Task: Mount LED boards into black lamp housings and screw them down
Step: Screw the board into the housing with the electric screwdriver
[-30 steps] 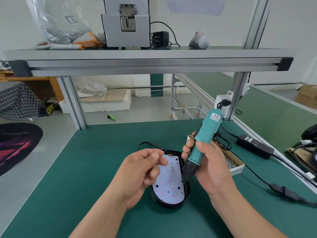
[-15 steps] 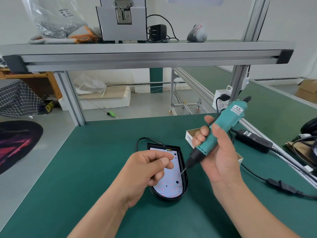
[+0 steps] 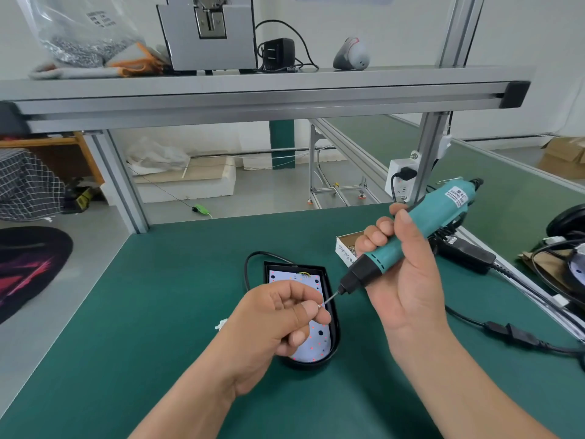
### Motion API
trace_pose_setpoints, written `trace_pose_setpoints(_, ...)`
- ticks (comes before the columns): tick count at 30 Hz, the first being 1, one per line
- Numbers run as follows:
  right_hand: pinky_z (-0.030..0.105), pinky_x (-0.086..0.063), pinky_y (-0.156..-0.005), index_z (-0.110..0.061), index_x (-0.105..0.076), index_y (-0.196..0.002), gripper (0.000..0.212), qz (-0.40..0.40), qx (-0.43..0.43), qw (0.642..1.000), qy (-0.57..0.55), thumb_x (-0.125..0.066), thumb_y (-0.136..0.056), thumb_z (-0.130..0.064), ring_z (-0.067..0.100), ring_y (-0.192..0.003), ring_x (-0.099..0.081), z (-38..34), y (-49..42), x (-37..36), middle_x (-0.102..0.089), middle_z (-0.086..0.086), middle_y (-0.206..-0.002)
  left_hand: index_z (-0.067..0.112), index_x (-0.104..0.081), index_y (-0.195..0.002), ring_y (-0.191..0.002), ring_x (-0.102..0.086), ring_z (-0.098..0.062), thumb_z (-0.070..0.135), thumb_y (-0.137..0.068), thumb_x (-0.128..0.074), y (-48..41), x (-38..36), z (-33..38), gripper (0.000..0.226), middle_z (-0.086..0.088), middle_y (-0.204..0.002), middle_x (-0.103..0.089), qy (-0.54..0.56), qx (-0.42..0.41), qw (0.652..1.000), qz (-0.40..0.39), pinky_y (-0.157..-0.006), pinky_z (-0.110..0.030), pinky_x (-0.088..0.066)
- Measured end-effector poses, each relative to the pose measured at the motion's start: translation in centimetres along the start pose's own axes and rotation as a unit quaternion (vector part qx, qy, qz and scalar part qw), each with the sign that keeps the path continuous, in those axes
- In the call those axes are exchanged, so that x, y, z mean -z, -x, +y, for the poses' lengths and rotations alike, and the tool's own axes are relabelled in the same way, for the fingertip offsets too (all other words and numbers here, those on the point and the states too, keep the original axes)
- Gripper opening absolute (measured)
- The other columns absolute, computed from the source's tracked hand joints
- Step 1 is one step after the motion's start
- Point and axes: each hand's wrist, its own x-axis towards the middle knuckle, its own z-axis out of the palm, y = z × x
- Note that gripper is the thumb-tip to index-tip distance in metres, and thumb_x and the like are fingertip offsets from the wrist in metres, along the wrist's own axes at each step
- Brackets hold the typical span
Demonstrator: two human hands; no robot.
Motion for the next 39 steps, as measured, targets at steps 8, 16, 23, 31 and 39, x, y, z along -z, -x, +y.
trace_pose_setpoints(8,0.027,-0.049,-0.067,-0.017,-0.062,-0.107,0.011,-0.007,-0.003,1.0,0.019,-0.067,-0.097,-0.018,0.013,-0.068,-0.05,0.5,0.0,0.42,-0.051,-0.001,-0.08,-0.002,-0.067,-0.11,-0.049,-0.045,-0.01,0.016,-0.086,-0.071,0.14,-0.41,0.19,0.03,-0.018,-0.093,-0.078,0.014,0.016,1.0,-0.002,-0.045,-0.019,-0.031)
trace_pose_setpoints(16,0.027,-0.048,-0.069,-0.017,-0.06,-0.108,0.01,-0.003,0.002,1.0,0.016,-0.065,-0.099,-0.018,0.013,-0.069,-0.05,0.42,0.15,0.35,-0.051,-0.001,-0.081,-0.003,-0.066,-0.111,-0.048,-0.044,-0.009,-0.001,-0.102,-0.063,0.07,-0.53,-0.01,0.01,-0.017,-0.093,-0.078,0.023,0.027,0.999,0.018,-0.045,-0.019,-0.032)
trace_pose_setpoints(23,0.026,-0.048,-0.068,-0.017,-0.06,-0.107,0.006,-0.003,0.006,1.0,0.024,-0.062,-0.101,-0.016,0.013,-0.068,-0.05,0.37,0.36,0.51,-0.051,-0.001,-0.079,-0.002,-0.065,-0.11,-0.046,-0.044,-0.009,-0.002,-0.101,-0.063,0.13,-0.78,0.03,0.009,-0.019,-0.095,-0.079,0.036,0.029,0.999,0.023,-0.044,-0.019,-0.032)
trace_pose_setpoints(31,0.027,-0.049,-0.068,-0.017,-0.061,-0.108,0.013,-0.019,0.007,0.999,0.028,-0.067,-0.097,-0.018,0.013,-0.068,-0.05,0.36,0.24,0.79,-0.05,-0.001,-0.08,-0.002,-0.066,-0.109,-0.046,-0.045,-0.009,-0.001,-0.1,-0.065,0.21,-0.84,0.08,0.009,-0.018,-0.095,-0.079,0.013,0.017,0.999,0.025,-0.044,-0.019,-0.032)
trace_pose_setpoints(39,0.028,-0.049,-0.069,-0.018,-0.062,-0.108,0.011,-0.027,0.012,0.998,0.054,-0.068,-0.099,-0.017,0.015,-0.069,-0.05,0.53,0.24,0.9,-0.05,0.001,-0.081,0.002,-0.068,-0.107,-0.048,-0.048,-0.011,-0.002,-0.1,-0.066,0.16,-0.86,-0.15,0.008,-0.016,-0.098,-0.081,-0.023,0.001,0.999,0.034,-0.045,-0.019,-0.035)
